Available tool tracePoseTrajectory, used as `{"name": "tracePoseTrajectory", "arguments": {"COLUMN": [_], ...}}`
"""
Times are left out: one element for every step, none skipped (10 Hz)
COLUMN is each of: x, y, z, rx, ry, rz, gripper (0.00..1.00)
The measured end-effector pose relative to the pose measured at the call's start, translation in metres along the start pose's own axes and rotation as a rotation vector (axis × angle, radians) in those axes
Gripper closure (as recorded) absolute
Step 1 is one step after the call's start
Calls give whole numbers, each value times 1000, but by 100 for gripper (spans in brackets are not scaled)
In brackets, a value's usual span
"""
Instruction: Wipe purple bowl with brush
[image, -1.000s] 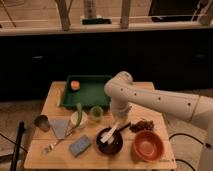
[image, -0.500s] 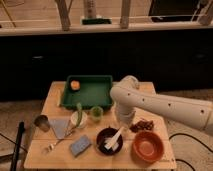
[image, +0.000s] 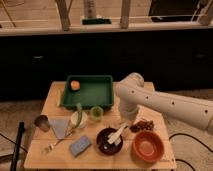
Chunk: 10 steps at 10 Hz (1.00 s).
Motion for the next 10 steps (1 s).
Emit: {"name": "tracePoseTrajectory", "arguments": {"x": [-4, -7, -12, -17, -20, -23, -24, -25, -25, -25], "y": [-7, -10, -14, -15, -14, -12, -13, -14, -13, -13], "z": [0, 1, 2, 4, 6, 8, 9, 8, 9, 9], "rx": [0, -1, -4, -7, -10, -13, -13, -13, -13, -13], "ry": [2, 1, -4, -7, -10, -15, -17, -17, -17, -17], "rz": [-20, -35, -57, -67, -74, -82, -87, -89, -88, -88], "gripper": [100, 100, 100, 100, 100, 100, 100, 100, 100, 100]}}
